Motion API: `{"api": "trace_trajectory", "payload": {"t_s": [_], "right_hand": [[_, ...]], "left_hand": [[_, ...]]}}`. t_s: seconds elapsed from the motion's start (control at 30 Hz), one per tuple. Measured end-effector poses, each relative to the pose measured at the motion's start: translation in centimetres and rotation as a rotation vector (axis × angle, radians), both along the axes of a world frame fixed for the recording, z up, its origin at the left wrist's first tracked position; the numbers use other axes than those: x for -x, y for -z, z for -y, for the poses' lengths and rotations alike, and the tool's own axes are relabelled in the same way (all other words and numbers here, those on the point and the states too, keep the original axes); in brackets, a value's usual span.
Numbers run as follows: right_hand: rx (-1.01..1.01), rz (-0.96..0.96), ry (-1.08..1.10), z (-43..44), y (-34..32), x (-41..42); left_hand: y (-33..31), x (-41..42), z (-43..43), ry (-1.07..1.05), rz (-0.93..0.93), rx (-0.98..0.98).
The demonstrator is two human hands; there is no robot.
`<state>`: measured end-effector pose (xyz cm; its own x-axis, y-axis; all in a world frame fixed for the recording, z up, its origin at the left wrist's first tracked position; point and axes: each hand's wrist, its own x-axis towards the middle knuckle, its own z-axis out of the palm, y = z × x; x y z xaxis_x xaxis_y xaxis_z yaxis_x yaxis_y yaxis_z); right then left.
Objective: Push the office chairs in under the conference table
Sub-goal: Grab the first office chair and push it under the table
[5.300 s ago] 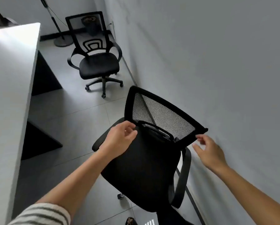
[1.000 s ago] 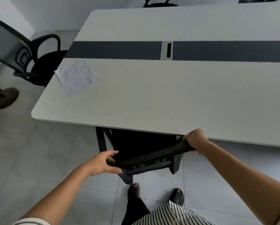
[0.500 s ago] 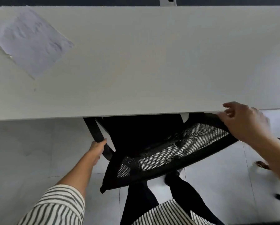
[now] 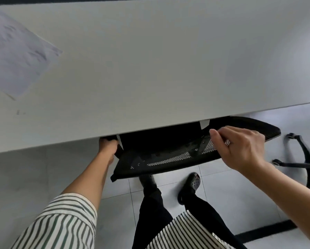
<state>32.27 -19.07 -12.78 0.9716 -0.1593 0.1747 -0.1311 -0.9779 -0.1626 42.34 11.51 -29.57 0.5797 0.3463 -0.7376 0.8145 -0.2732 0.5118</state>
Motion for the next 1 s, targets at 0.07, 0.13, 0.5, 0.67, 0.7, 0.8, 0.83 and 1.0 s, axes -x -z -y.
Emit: {"api": "trace_trajectory", "payload": {"t_s": [0.07, 0.13, 0.5, 0.67, 0.7, 0.8, 0.83, 1.0], "right_hand": [[-0.001, 0.019, 0.038, 0.3, 0.0, -0.4], [0.005, 0.042, 0.045, 0.2, 0.2, -1.3], [0.027, 0.062, -0.039, 1.1, 0.7, -0.5], [0.037, 0.076, -0.113, 1.5, 0.9, 0.3], [0.038, 0.081, -0.116, 1.5, 1.0, 0.3], [0.033, 0.078, -0.108, 1.8, 0.8, 0.5], [0.025, 0.063, -0.101, 1.9, 0.7, 0.5], [-0.042, -0.015, -0.08, 2.9, -0.4, 1.7]], "left_hand": [[-1.2, -0.8, 1.1, -0.021, 0.055, 0.093], [-1.9, -1.2, 2.0, -0.098, 0.114, 0.22], [-2.0, 0.0, 2.0, 0.074, -0.044, 0.047], [-2.1, 2.6, 1.7, 0.107, -0.123, 0.061], [-2.2, 2.9, 1.6, 0.088, -0.114, 0.073], [-3.2, 3.1, 1.8, 0.08, -0.094, 0.1], [-3.6, 3.3, 1.9, 0.09, -0.08, 0.108], [-5.9, 6.7, 1.4, 0.214, -0.117, 0.161]]}}
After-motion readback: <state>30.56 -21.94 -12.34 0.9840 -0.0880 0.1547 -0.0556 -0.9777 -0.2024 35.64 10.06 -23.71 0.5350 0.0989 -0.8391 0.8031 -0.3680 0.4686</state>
